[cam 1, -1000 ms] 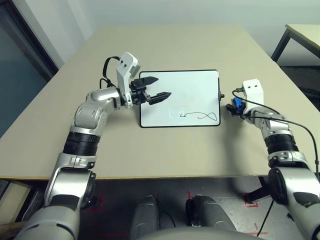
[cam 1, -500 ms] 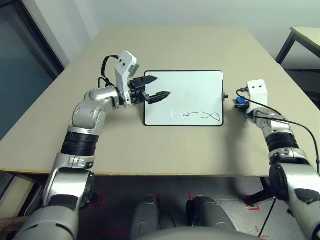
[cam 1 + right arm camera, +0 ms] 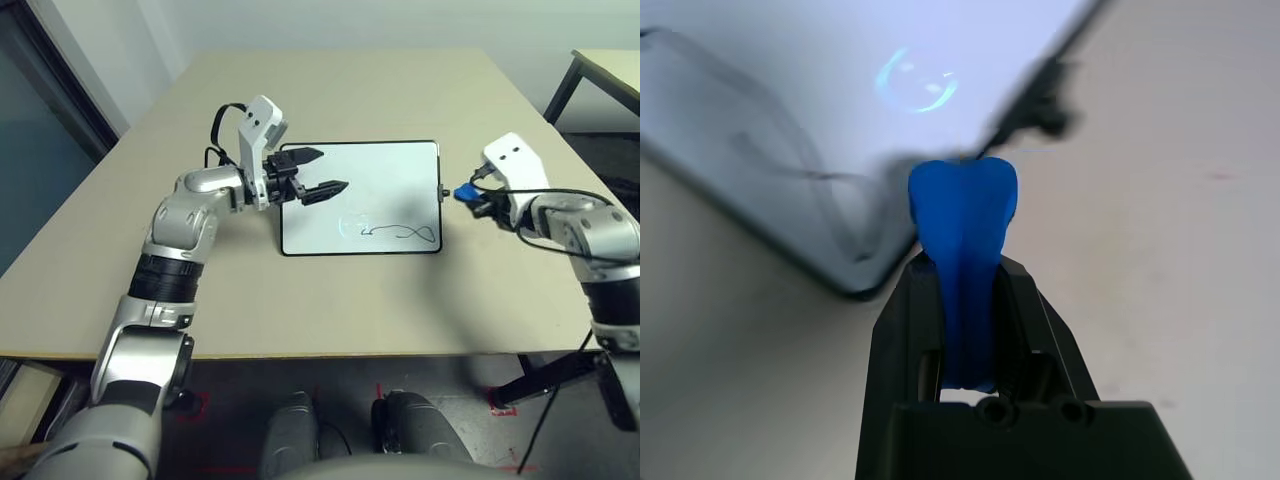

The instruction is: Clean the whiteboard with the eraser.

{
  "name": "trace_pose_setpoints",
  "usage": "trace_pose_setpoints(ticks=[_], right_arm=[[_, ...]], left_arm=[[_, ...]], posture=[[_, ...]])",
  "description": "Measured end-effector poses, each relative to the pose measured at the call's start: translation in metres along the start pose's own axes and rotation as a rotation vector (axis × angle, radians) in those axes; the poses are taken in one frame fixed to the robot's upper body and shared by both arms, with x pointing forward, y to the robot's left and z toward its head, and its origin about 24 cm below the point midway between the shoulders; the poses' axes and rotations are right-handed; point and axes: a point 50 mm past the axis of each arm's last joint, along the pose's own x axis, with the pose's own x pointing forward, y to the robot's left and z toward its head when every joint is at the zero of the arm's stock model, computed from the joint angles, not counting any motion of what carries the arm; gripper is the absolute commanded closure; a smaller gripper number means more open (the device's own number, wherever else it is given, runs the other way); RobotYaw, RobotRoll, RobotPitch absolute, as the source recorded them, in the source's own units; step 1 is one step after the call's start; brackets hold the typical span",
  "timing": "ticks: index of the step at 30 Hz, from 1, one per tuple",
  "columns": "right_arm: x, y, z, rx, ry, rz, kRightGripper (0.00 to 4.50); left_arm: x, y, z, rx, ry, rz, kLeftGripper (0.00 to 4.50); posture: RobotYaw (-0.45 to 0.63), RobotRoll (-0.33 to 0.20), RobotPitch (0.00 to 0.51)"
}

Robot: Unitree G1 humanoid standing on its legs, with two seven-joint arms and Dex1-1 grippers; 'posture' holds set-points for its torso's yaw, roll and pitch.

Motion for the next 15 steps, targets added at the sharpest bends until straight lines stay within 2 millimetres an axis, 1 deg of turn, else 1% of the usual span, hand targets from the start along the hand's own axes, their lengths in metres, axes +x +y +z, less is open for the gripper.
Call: trace_pose_setpoints(ticks=[6,9,15], right_arm=[[0.011,0.013,0.000,-0.064,0.024,0.043,3.86],[0.015,0.016,0.000,-0.102,0.036,0.057,3.86],[0.017,0.021,-0.010,-0.147,0.086,0.094,3.86]], left_arm=[[0.002,0.000,0.002,0.002,-0.006,-0.010,0.00],[0.002,0.000,0.002,-0.001,-0.005,-0.011,0.00],[0.002,-0.002,0.005,0.002,-0.003,-0.016,0.00]], posture=[[-0.09,0.000,0.039],[-0.08,0.000,0.043],[-0.08,0.000,0.049]])
